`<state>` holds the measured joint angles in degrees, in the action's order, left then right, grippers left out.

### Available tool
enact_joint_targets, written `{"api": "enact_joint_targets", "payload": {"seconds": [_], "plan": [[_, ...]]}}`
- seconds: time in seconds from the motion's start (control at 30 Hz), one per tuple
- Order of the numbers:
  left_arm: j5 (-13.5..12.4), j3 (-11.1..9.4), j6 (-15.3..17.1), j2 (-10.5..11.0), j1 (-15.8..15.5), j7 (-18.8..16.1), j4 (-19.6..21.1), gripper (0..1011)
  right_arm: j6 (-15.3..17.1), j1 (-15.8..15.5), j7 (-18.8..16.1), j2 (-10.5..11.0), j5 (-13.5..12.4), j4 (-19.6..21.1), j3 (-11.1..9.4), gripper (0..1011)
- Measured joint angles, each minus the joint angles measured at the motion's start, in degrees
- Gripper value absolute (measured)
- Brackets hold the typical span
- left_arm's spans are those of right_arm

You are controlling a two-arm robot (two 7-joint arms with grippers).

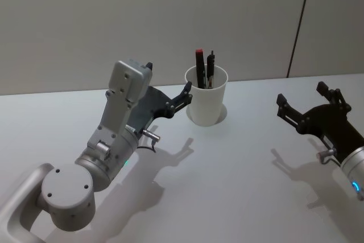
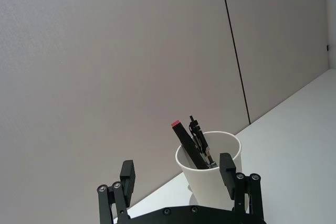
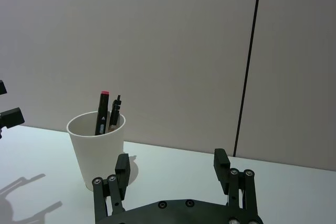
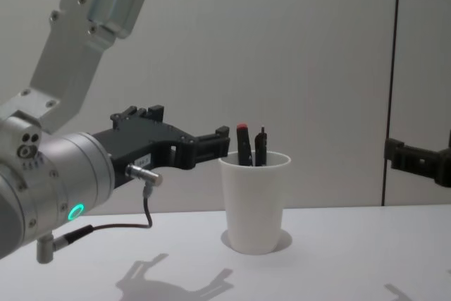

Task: Place the pen into the pen holder.

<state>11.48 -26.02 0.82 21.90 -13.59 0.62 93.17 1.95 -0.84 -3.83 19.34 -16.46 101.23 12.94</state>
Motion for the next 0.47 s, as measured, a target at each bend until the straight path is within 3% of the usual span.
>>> {"api": "enact_joint_targets", "payload": {"seconds": [0.47], "plan": [[0.00,0.00,-0.03,0.00,0.00,0.00,0.00,1001,0.00,0.00,0.00,0.00,0.00,-0.01,0.00,1001]]}}
